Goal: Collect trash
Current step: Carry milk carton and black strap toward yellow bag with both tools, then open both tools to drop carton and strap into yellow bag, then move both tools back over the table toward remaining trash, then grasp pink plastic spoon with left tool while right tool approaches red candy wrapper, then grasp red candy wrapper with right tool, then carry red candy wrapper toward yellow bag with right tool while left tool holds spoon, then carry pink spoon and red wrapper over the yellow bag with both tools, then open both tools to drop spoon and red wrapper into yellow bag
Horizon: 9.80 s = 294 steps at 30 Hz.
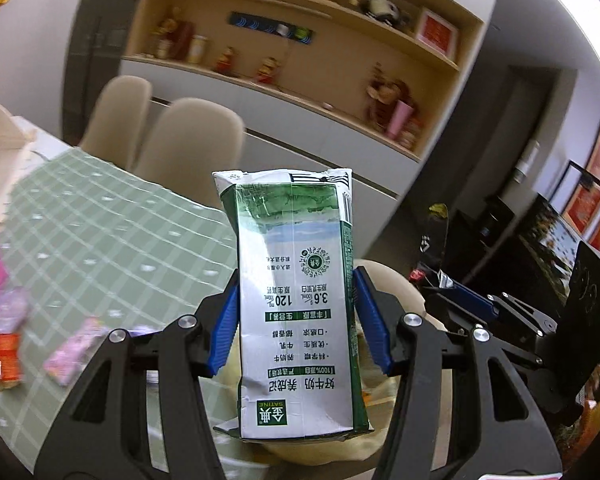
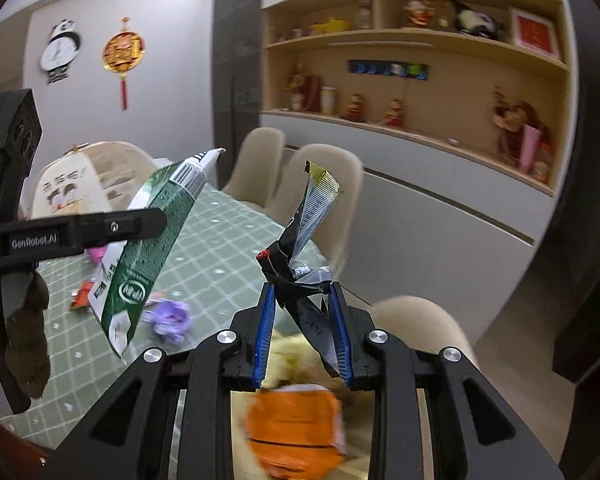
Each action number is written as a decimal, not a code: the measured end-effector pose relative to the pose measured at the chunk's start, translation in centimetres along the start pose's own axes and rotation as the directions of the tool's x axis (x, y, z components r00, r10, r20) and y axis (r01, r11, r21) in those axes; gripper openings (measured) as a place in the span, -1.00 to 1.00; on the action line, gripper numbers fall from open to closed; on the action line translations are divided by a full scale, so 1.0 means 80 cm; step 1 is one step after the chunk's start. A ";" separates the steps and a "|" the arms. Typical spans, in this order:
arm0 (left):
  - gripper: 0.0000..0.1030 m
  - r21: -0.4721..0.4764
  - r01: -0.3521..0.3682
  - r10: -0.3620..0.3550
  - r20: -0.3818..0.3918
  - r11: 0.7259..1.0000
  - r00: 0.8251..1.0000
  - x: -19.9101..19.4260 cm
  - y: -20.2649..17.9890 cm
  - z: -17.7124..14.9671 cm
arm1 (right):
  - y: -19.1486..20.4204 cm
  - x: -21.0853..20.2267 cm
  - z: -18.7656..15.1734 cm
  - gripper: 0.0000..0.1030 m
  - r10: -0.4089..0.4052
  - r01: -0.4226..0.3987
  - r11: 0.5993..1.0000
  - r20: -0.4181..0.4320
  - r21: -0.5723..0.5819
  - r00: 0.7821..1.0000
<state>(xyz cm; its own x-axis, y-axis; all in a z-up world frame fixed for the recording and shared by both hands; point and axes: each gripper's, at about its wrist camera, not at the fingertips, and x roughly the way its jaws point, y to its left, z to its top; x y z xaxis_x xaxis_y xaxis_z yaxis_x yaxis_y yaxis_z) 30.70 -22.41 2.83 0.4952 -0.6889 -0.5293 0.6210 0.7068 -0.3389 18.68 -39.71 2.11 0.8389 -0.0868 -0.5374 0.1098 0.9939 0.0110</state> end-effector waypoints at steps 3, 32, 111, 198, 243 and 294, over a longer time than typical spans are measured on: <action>-0.01 0.006 0.025 -0.025 -0.031 1.000 0.999 0.031 -0.022 -0.010 | -0.031 -0.003 -0.010 -0.48 -0.017 0.017 0.999 -0.008 0.034 1.000; 0.09 -0.087 0.039 -0.053 -0.172 0.995 0.984 0.103 -0.012 -0.068 | -0.070 0.060 -0.074 -0.48 0.065 -0.047 0.991 -0.142 0.126 0.988; 0.13 0.011 -0.302 0.296 -0.240 0.953 0.924 -0.079 0.755 -0.036 | 0.438 0.283 -0.052 -0.19 0.229 -0.229 0.972 -0.483 0.061 0.845; -0.23 -0.172 -0.450 0.425 -0.160 0.877 0.891 -0.169 0.311 -0.156 | 0.294 0.136 -0.049 -0.35 0.285 -0.291 0.957 -0.277 0.021 0.918; -0.17 0.012 -0.388 0.367 -0.350 0.922 0.862 -0.071 0.285 -0.238 | 0.243 0.121 -0.068 -0.35 0.303 -0.309 0.951 -0.275 0.022 0.912; -0.04 0.001 0.031 -0.030 -0.205 1.000 0.978 0.113 -0.034 -0.073 | -0.066 0.039 -0.073 -0.34 0.026 -0.012 0.991 -0.108 0.131 0.994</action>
<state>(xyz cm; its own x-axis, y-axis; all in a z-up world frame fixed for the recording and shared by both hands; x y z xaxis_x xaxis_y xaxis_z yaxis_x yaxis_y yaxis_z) 29.93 -29.63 -5.55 0.3411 -0.6621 -0.6673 0.6364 0.6851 -0.3545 17.62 -44.85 -4.54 0.7787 -0.0531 -0.6252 0.1688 0.9774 0.1272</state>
